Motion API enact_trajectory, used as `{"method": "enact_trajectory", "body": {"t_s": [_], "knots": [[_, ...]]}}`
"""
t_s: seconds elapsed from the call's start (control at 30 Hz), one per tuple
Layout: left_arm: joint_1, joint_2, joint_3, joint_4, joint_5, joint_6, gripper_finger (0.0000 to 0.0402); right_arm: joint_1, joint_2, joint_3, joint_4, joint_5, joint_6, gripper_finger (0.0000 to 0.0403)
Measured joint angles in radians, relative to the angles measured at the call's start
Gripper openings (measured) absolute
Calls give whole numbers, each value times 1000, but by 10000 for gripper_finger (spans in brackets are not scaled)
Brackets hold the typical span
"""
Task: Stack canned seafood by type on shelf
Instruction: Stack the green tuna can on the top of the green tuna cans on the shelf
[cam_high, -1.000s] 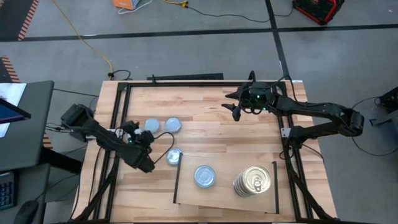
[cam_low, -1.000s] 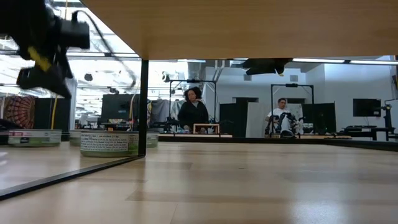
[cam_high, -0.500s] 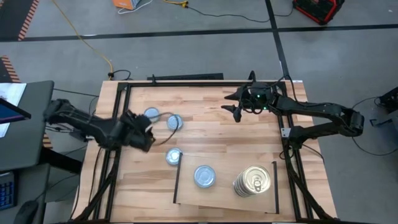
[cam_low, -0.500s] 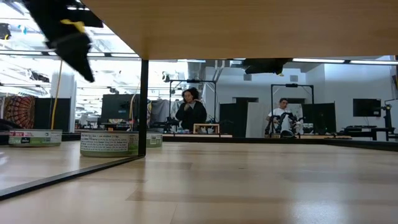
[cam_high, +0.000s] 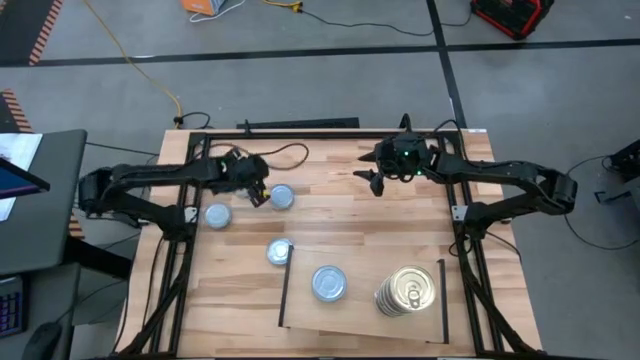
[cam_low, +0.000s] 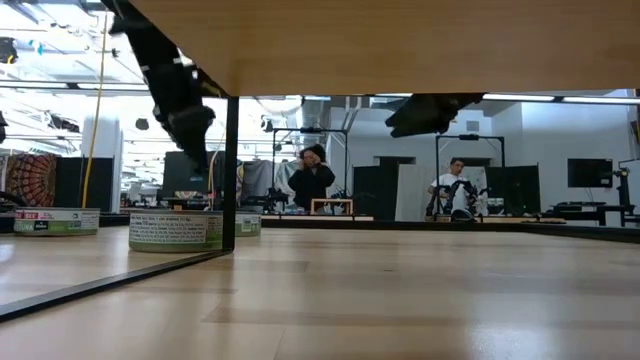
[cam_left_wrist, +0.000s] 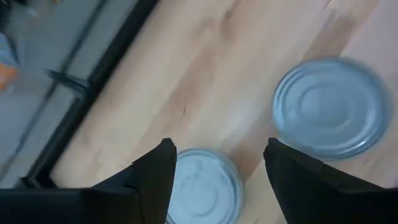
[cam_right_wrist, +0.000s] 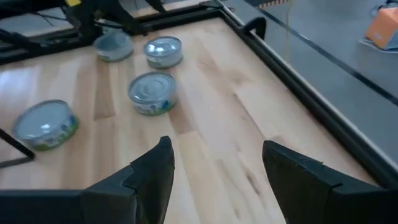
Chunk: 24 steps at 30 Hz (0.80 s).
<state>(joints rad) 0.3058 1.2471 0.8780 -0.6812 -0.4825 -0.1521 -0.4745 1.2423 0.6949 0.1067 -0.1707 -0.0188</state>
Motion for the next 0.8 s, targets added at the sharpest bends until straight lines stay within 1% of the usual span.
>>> {"method": "enact_trajectory", "body": {"t_s": [0.1,0.2,0.3,0.4,0.47,0.53,0.67,0.7,0.8], "knots": [[89,49,0,-8,113,52,226,-37,-15,0,-11,0,-13,270],[133,95,0,-45,179,111,221,-67,-24,0,-31,-3,-12,270],[127,125,0,-96,220,164,216,-80,-23,0,-60,-17,-13,270],[91,143,0,-150,229,201,214,-80,-23,0,-62,-19,-16,270],[61,149,-1,-175,203,198,214,-76,-23,0,-52,-19,-16,270],[24,145,-16,-162,146,184,214,-76,-23,0,-27,-19,-16,270],[-40,147,-87,-120,-31,147,214,-75,-23,0,13,-19,-16,270],[-52,147,-102,-101,-58,138,214,-75,-23,0,19,-20,-16,270],[-72,147,-133,-42,-69,127,214,-76,-23,0,41,-19,-16,270]]}}
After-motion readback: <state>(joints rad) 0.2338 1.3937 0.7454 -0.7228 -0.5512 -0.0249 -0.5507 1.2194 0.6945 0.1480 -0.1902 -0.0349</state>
